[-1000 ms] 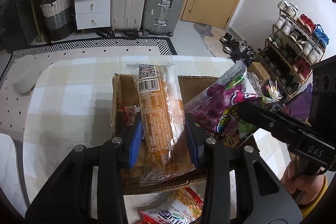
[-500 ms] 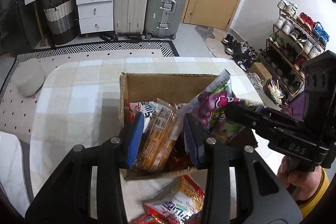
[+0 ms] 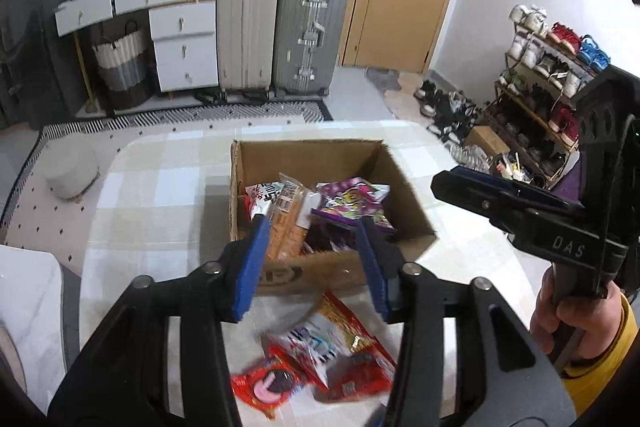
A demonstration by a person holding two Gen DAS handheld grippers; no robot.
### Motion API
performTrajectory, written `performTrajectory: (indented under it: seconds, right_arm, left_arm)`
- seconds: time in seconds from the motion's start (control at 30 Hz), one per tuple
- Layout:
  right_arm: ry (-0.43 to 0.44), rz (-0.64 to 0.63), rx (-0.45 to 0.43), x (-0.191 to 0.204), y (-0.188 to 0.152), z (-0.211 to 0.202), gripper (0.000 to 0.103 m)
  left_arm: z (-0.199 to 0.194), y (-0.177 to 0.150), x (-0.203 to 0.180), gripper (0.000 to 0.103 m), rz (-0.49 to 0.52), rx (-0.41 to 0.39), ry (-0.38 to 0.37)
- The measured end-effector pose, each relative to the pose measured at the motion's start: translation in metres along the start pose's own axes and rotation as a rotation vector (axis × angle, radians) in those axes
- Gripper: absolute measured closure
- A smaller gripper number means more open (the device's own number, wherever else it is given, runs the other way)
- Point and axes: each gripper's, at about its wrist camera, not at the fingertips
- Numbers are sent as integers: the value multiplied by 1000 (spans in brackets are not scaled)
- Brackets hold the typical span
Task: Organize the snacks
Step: 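Move both tools back over the remaining snacks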
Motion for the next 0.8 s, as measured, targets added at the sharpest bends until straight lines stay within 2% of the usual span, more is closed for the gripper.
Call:
performTrajectory:
  seconds: [0.13,0.27,0.33,0.47,0.53,0.57,0.6,0.67,0.8]
  right_arm:
    - [9,-17,-38,18,-10,-32,53]
    - [10,-64,-105,42,-29,-71,53]
    - [9,-85,-136,54,-38,-89,53]
    - [16,-116,-187,76,-62,-119,52]
    - [3,-131,-221,87,-80,-136,43]
    - [-1,-138,-233,92,-89,-144,32]
    - [-1,-148,-247,97,-97,-151,26]
    - [-6,-176,-270,107,-113,-166,23]
    - [-21,-210,-359,120,-145,-200,11]
  left_arm:
    - [-45,-14,-15,42,15,-51,9]
    - [-93,-34,-26,34,9,-94,0]
    - [-117,-46,-30,23,8,-117,-1]
    - [-160,-74,-36,23,20,-165,28]
    - [-173,-88,-38,23,21,-156,27]
    - [-181,-96,-38,23,13,-152,25]
    - [-187,-104,-38,23,8,-153,23]
    - [-200,-121,-36,22,-3,-147,20]
    - [-221,-157,-33,22,-7,-136,8]
Point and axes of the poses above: each gripper's, at about its wrist camera, not at the fingertips, and z roughly the way its jaws point, x to its left, y to its top, and after that the axes turned 1 degree about -x, right-handed
